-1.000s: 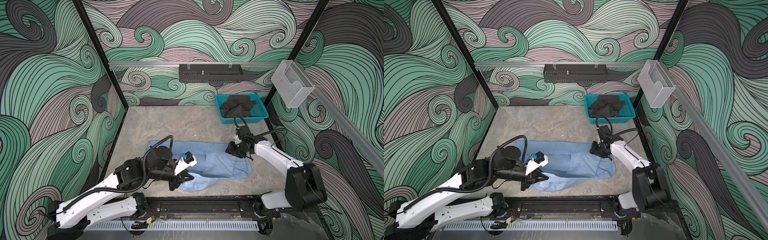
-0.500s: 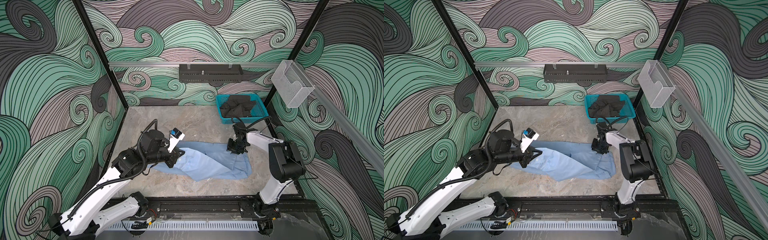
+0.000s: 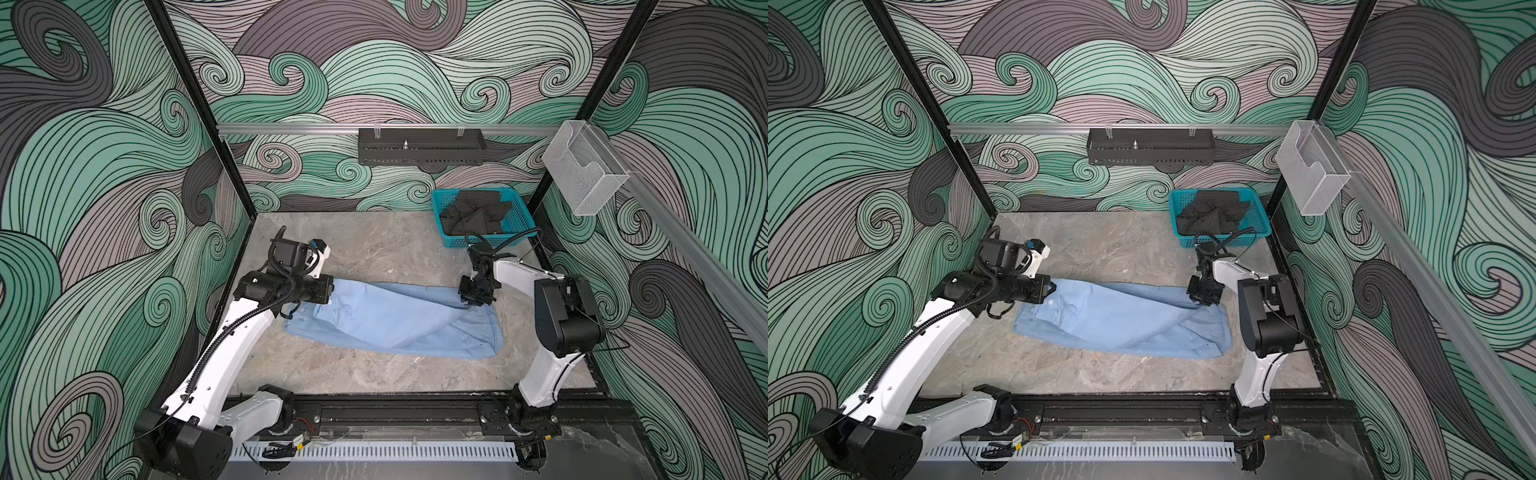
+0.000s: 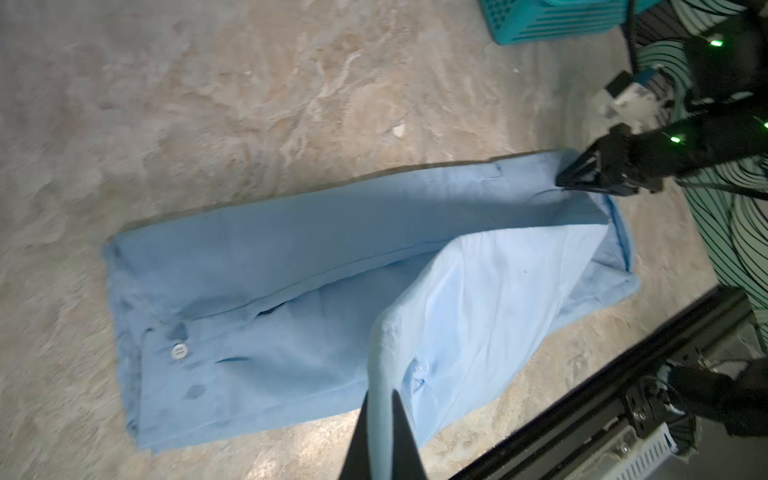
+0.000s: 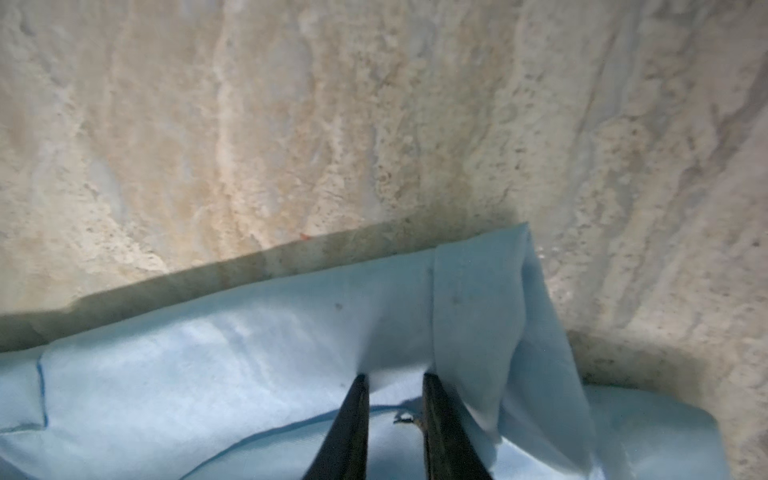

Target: Fold and stack the long sleeve shirts

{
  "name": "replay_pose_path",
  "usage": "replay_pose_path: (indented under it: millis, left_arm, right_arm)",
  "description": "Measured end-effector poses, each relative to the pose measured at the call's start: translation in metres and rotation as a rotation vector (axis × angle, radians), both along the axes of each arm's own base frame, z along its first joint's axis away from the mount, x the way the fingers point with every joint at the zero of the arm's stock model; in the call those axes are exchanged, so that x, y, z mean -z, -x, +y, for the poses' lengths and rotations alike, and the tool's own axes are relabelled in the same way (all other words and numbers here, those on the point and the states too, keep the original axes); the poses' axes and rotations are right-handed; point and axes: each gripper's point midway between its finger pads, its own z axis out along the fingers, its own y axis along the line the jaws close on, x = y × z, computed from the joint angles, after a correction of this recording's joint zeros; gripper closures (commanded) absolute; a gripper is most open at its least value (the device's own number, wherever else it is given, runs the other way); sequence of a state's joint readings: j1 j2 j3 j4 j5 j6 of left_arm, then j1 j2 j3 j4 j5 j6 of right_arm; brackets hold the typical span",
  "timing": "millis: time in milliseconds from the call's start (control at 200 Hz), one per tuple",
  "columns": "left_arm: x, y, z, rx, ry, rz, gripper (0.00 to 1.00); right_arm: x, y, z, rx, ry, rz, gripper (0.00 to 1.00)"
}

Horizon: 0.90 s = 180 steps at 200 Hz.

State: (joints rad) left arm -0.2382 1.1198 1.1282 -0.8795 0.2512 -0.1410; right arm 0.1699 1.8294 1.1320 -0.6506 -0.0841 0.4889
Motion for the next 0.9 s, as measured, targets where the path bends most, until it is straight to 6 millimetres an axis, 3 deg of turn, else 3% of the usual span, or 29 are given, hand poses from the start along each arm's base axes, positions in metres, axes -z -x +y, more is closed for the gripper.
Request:
replay_pose_path:
  millis: [415,776,901]
  left_arm:
    - [0.064,-0.029,0.042,-0.173,-0.141,0.206,1.0]
    - [0.096,-0.04,0.064,-0.25,-0.219,0.337,1.0]
    - [0.105,-0.04,0.065,-0.252,-0.226,0.365,1.0]
  right_arm:
    - [-0.003,-0.002,-0.007,-0.006,0.027,-0.002,0.77]
    - [-0.01,-0.008,-0.005,-0.022,0.024,-0.024,0.6]
    - [-0.028,-0.01,-0.003,-0.032,0.006,-0.076,0.55]
